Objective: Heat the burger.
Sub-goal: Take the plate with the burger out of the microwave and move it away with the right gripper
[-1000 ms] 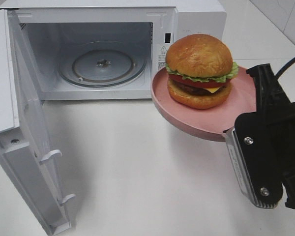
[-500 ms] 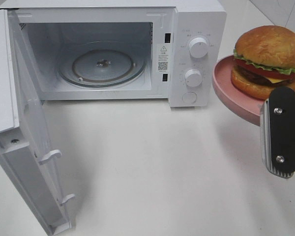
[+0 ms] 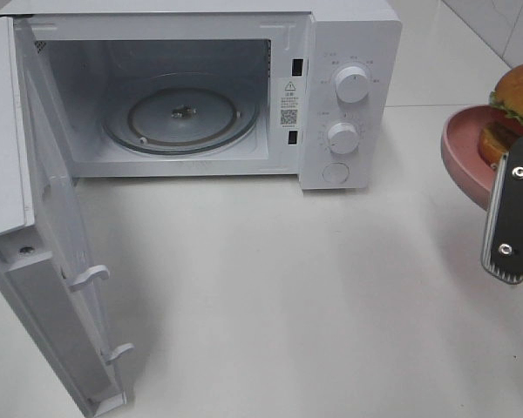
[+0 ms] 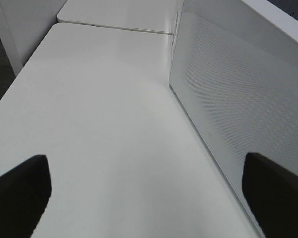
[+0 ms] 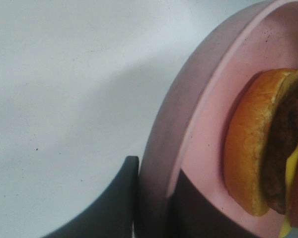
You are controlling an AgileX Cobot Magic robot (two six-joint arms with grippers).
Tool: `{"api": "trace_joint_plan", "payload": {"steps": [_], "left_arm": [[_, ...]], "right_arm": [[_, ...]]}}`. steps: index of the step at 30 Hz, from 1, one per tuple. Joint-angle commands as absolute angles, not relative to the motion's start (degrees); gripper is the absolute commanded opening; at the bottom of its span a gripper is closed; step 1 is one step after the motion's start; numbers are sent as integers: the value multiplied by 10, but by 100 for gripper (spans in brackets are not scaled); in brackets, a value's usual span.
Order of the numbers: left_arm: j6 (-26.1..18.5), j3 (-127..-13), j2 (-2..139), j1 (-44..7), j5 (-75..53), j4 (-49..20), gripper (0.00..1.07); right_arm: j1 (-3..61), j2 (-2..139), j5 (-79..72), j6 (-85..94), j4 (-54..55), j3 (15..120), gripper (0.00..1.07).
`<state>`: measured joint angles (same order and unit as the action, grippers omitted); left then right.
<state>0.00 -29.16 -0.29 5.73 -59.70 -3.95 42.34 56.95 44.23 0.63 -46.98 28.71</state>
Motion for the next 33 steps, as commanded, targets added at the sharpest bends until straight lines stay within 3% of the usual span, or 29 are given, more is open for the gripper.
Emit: {"api": "trace_joint_plan", "payload": {"steps": [1,14,33], "left_arm": [[0,-289,-14,60,-593,-45,100],[0,-289,-14,60,-593,-45,100],[0,-289,-14,60,-593,-45,100]], "right_arm": [[421,561,452,-16,-512,292,1],[421,653,556,-271,-557,292,1],[421,816,555,-540,-549,293,1]]}}
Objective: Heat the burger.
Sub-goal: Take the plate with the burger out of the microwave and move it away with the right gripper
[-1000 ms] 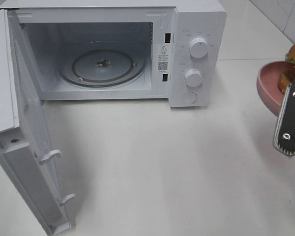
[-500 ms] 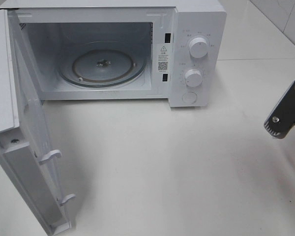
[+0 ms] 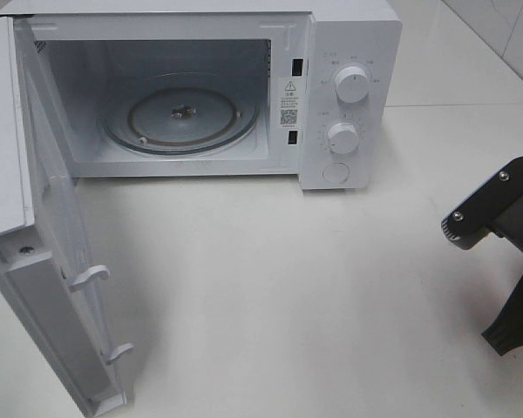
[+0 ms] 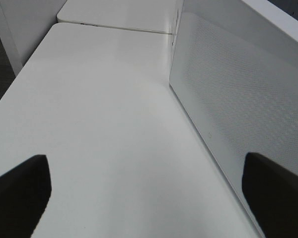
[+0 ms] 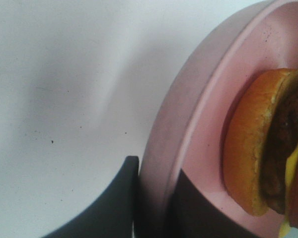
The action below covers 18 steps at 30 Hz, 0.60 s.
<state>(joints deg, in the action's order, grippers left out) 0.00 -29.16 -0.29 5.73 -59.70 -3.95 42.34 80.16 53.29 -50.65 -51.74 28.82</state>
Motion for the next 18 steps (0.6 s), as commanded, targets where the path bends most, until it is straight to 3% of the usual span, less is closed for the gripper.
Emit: {"api": "trace_joint_plan", "payload": {"steps": [1,18], "left_arm": [[0,-289,-14,60,-593,-45,100],[0,-289,-14,60,-593,-45,100]], "right_arm": [[421,816,555,-540,-549,293,1],[402,968,481,-667,-570,295,1]]}}
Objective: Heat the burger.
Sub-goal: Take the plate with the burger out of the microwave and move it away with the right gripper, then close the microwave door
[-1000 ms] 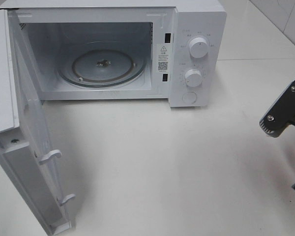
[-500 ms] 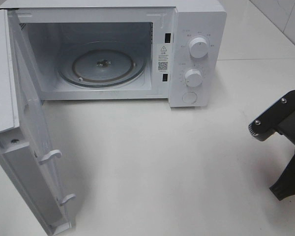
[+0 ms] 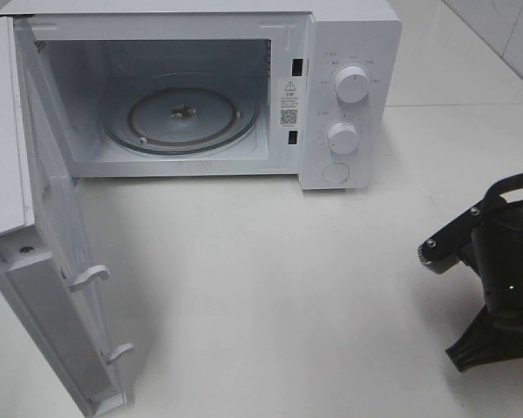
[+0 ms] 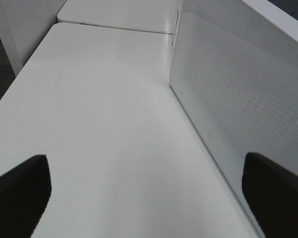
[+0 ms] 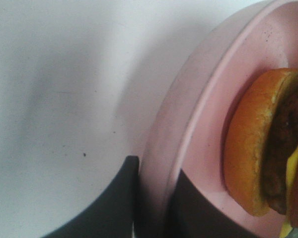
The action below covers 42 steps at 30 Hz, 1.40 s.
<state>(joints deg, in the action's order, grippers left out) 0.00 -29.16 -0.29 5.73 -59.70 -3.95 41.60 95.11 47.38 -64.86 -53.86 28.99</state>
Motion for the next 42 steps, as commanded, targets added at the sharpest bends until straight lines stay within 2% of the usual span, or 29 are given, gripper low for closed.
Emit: {"api": "trace_joint_plan", "payload": {"steps": [1,5,13,15,18,20,21,23,24,25,28,37,42], "left_arm": [[0,-289,-14,60,-593,-45,100],[0,-289,-14,60,-593,-45,100],[0,-289,-14,60,-593,-45,100],[0,-289,-14,60,-593,-45,100],[0,-289,-14,60,-593,-45,100],[0,-289,-14,60,-593,-45,100],[0,-289,-14,60,-593,-45,100],[0,-289,-14,60,-593,-45,100],[0,-289,-14,60,-593,-45,100],[0,-289,-14,60,-593,-45,100],[0,-289,-14,60,-593,-45,100],[0,-289,-14,60,-593,-45,100],[0,-289,-14,60,-593,-45,100]], "right_arm": [[402,968,481,-667,-570,295,1],[371,1006,464,-678,-586,307,3],[359,1044,463,-678,-592,320,6],[360,1045,452,-673,-583,320,13],[360,1043,449,-669,-579,321,15],[360,1025,449,-641,-557,327,31],[360,1025,449,-641,-557,327,31],[360,996,449,-620,-545,328,44],[360,996,449,-620,-545,328,44],[360,975,448,-617,-535,328,51],[360,939,449,-609,-508,328,57],[360,823,448,-471,-400,328,59],[360,709,448,-331,-276,328,63]]}}
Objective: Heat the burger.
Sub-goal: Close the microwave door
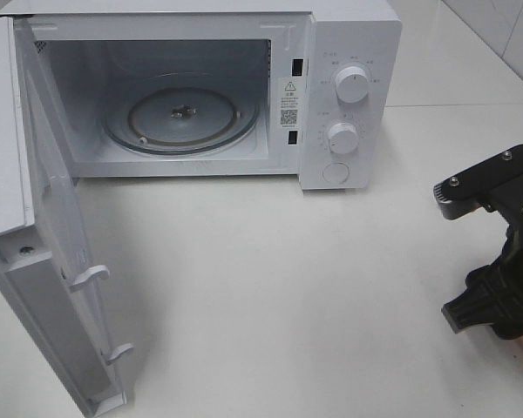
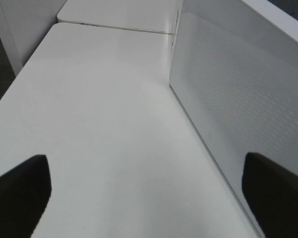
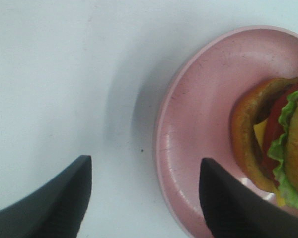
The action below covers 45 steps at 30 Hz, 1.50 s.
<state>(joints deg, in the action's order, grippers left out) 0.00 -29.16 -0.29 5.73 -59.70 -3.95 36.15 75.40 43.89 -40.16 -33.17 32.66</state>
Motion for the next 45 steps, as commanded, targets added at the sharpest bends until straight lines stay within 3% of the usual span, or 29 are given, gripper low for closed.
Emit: {"api": "trace_joint_plan", "payload": {"steps": [1,5,10,28,37,45], "left_arm": [[0,-289,-14,60,-593,-45,100],[0,-289,-14,60,-593,-45,100],[0,-289,-14,60,-593,-45,100],[0,-289,-14,60,-593,-45,100],[0,-289,-14,60,-593,-45,100],[0,-289,-14,60,-593,-45,100]], "right_arm": [[360,709,448,-331,-276,328,63],[360,609,449,-233,-171,328,70],[360,517,464,-197,-117,328,74],[360,324,603,-195,-116,327,74],[352,253,599,-195,-120,305,74],[238,160,587,-194,-114,293,74]]}}
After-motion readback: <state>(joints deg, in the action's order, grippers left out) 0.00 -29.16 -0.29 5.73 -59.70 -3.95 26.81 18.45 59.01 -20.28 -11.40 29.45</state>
